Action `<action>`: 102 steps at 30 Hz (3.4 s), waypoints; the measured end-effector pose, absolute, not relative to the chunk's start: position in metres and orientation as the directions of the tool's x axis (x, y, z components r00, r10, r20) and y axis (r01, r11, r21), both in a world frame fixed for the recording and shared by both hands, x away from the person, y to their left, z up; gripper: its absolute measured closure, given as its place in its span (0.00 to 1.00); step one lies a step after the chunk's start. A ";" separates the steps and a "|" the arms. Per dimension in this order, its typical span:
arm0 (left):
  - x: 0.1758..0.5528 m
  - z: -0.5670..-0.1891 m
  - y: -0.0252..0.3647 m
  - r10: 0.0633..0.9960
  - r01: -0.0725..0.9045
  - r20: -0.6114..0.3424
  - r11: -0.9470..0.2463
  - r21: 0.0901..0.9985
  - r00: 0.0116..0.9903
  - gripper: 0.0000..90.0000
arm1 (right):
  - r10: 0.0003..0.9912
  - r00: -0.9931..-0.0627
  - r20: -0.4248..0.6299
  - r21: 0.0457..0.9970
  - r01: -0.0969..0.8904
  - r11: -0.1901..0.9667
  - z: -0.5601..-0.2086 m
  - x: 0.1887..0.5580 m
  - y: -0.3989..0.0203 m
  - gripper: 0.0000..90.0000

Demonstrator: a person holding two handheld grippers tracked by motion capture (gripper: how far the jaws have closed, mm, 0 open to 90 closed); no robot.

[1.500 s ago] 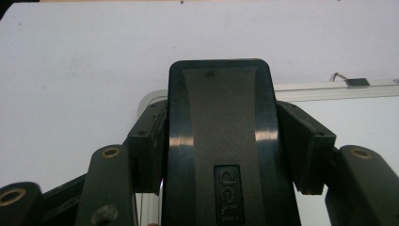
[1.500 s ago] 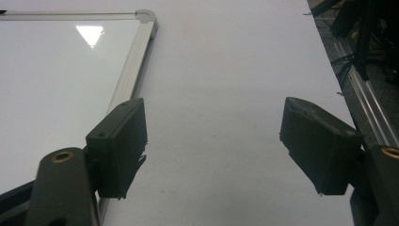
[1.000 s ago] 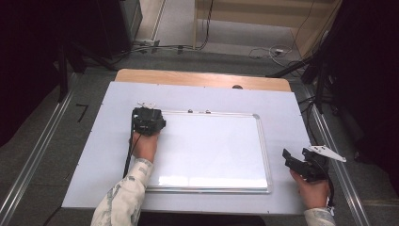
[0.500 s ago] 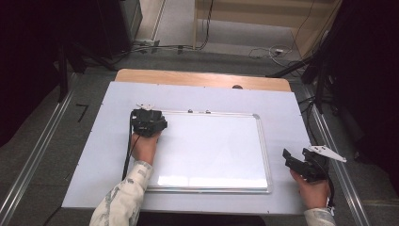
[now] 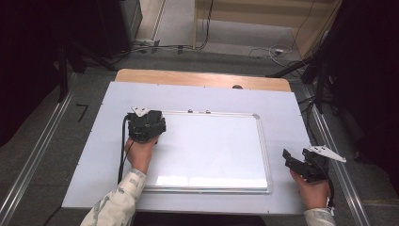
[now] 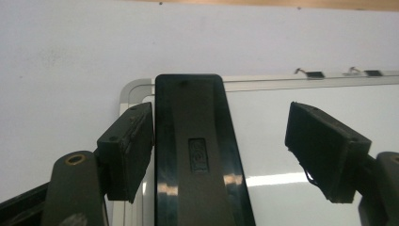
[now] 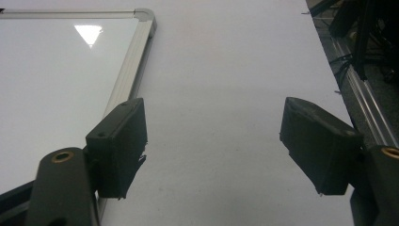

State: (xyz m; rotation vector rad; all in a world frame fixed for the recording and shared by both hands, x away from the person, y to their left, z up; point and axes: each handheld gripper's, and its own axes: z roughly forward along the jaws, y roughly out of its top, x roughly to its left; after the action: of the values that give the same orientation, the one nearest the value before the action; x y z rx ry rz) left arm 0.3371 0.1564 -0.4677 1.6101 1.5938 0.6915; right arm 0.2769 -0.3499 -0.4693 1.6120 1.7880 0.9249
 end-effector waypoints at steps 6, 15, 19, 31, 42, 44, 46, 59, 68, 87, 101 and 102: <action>0.327 -0.462 0.161 0.984 0.558 -0.140 0.056 0.828 0.109 0.27 | 0.991 -0.128 0.046 0.793 0.608 0.042 -0.469 0.277 -0.350 0.25; 0.317 -0.463 0.172 0.979 0.558 -0.153 0.053 0.828 0.135 0.25 | 0.991 -0.128 0.046 0.793 0.608 0.042 -0.469 0.276 -0.350 0.25; 0.313 -0.467 0.177 0.978 0.550 -0.140 0.031 0.835 0.157 0.24 | 0.991 -0.130 0.044 0.793 0.608 0.044 -0.469 0.276 -0.350 0.25; 0.303 -0.468 0.179 0.976 0.548 -0.132 0.017 0.837 0.171 0.24 | 0.991 -0.127 0.047 0.793 0.608 0.041 -0.469 0.275 -0.351 0.25; 0.295 -0.468 0.183 0.975 0.534 -0.121 0.003 0.845 0.187 0.23 | 0.991 -0.128 0.044 0.792 0.608 0.043 -0.469 0.275 -0.352 0.25; 0.294 -0.468 0.183 0.975 0.532 -0.122 0.003 0.847 0.188 0.23 | 0.991 -0.127 0.046 0.792 0.609 0.041 -0.469 0.275 -0.352 0.25; 0.292 -0.467 0.183 0.974 0.531 -0.122 0.001 0.847 0.192 0.23 | 0.991 -0.128 0.046 0.793 0.608 0.042 -0.469 0.275 -0.352 0.25; 0.282 -0.467 0.190 0.975 0.527 -0.121 0.005 0.850 0.186 0.23 | 0.991 -0.128 0.046 0.792 0.609 0.042 -0.469 0.275 -0.352 0.25; 0.276 -0.469 0.196 0.979 0.525 -0.104 -0.005 0.851 0.177 0.23 | 0.991 -0.130 0.043 0.792 0.609 0.045 -0.469 0.275 -0.352 0.25; 0.264 -0.471 0.209 0.981 0.532 -0.106 0.004 0.846 0.162 0.22 | 0.991 -0.129 0.043 0.789 0.612 0.046 -0.469 0.275 -0.351 0.25; 0.253 -0.472 0.223 0.986 0.537 -0.091 0.001 0.844 0.142 0.22 | 0.991 -0.128 0.044 0.786 0.617 0.045 -0.470 0.275 -0.350 0.25; 0.252 -0.473 0.224 0.986 0.538 -0.092 0.002 0.843 0.140 0.22 | 0.991 -0.128 0.044 0.785 0.618 0.045 -0.470 0.275 -0.350 0.25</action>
State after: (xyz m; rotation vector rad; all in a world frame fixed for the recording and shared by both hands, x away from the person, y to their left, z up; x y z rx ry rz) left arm 0.2523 0.2239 -0.4726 1.6411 1.4986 0.7270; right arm 0.2748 -0.3504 -0.4702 1.6166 1.7998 0.9178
